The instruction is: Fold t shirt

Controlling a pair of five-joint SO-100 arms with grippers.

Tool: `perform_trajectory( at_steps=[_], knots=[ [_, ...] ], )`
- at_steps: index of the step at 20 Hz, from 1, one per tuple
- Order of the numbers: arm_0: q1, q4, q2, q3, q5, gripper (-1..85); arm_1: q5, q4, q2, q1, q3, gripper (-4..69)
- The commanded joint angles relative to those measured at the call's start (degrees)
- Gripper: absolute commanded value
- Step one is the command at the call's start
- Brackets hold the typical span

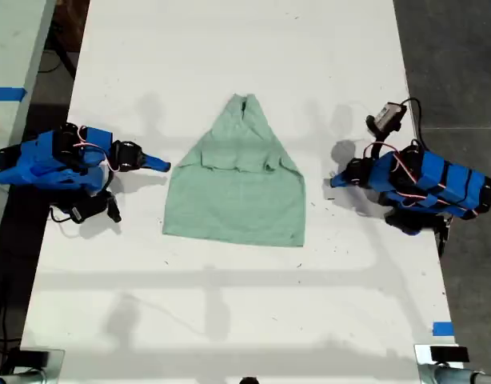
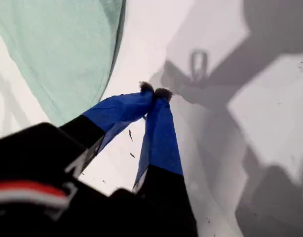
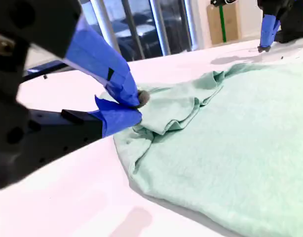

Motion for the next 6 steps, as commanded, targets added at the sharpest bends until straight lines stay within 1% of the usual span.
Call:
perform_trajectory(
  at_steps=[1,3,6],
  knots=[
    [-0.7,0.26,0.35,0.18,-1.67,-0.1,1.05,0.44,0.62,-1.76,1.58,1.2],
    [0.26,0.44,0.35,0.26,-3.16,-0.1,0.35,0.18,0.62,-2.2,1.49,1.2],
    [-0.62,0.7,0.35,0.44,-3.87,-0.1,0.88,0.0,0.62,-2.99,1.58,1.2]
  ],
)
